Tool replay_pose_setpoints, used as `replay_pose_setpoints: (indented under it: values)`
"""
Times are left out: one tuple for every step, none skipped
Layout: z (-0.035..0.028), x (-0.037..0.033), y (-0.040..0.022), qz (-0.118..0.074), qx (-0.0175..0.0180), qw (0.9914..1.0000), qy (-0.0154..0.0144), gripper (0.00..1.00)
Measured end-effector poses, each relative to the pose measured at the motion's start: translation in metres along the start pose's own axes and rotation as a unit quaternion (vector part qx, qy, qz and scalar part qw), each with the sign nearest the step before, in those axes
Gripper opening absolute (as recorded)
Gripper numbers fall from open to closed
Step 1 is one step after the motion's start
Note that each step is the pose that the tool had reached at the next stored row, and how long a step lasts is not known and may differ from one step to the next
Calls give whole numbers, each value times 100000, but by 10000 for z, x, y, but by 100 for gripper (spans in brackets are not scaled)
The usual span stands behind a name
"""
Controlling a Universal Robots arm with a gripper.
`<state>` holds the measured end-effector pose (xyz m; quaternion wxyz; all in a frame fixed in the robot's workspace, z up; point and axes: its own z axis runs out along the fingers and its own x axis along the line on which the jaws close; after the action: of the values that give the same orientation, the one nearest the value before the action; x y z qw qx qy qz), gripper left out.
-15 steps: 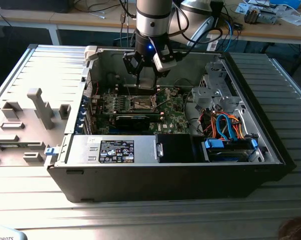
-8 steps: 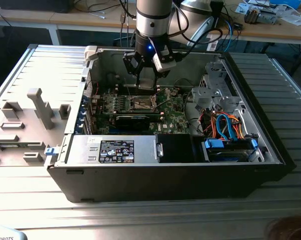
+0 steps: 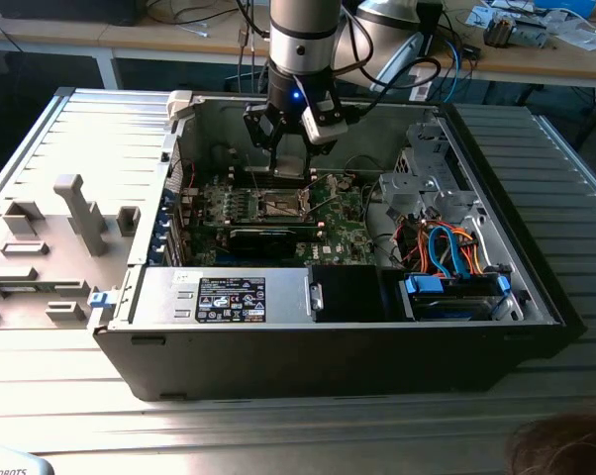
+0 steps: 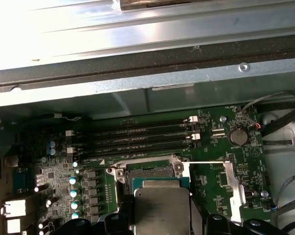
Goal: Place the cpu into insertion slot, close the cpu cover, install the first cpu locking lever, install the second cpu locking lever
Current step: 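Place the cpu into insertion slot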
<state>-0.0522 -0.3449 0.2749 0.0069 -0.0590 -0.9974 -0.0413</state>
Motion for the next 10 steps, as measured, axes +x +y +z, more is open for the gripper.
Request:
replay_pose_setpoints:
  values:
    - [1,0,0,57,6,100000,-5,55]
    - [2,0,0,123,11,100000,-15,55]
    - [4,0,0,191,18,100000,-20,55]
    - [5,0,0,265,29,100000,-28,55]
    - [6,0,0,376,54,99999,-38,55]
    - [7,0,-1,494,68,99999,-50,55]
    - [9,0,-1,609,68,99998,-59,55]
    - [10,0,-1,659,64,99998,-65,55]
    - [10,0,-1,711,64,99997,-69,55]
    - [10,0,-1,777,67,99997,-73,55]
